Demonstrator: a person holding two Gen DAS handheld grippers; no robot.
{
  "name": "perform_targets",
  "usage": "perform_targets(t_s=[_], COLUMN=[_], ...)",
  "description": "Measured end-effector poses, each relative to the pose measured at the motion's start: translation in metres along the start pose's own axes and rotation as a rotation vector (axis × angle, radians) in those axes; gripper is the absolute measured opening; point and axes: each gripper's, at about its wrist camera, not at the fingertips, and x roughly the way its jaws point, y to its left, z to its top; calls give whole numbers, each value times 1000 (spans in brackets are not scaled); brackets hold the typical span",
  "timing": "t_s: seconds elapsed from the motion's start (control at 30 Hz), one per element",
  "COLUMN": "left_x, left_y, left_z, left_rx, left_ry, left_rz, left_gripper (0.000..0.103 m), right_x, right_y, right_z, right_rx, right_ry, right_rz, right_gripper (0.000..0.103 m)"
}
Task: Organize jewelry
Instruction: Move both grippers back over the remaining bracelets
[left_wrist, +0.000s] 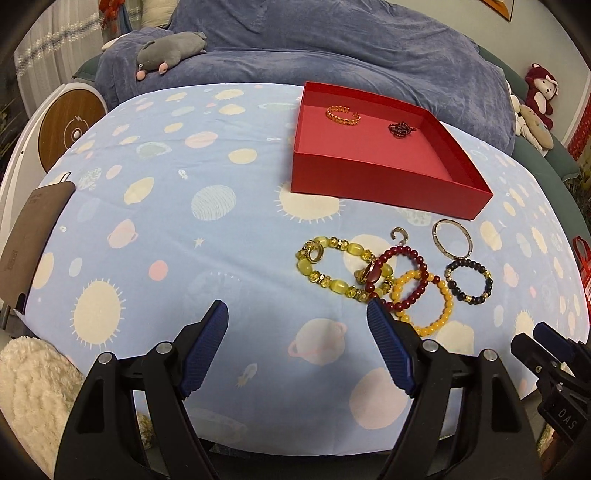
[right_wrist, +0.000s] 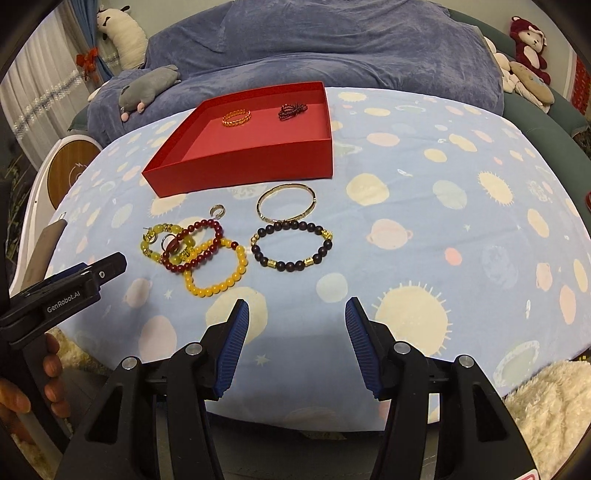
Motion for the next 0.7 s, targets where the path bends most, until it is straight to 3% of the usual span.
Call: perform_targets(t_s=[0.27, 0.5, 0.7], left_x=[4, 6, 16], left_y=[5, -14, -23], left_z=[-4, -2, -3], left_rx=[-25, 0, 11], left_ry=[-1, -6, 10], left_rz=[3, -43, -43], left_gripper=[74, 73, 67], right_x=[7, 14, 17], right_y=[5, 1, 2], right_z=[-4, -4, -4], right_rx=[-25, 1, -4], right_ry=[3, 16, 26], right_rz=[-1, -1, 5], right_gripper=[53, 53, 53])
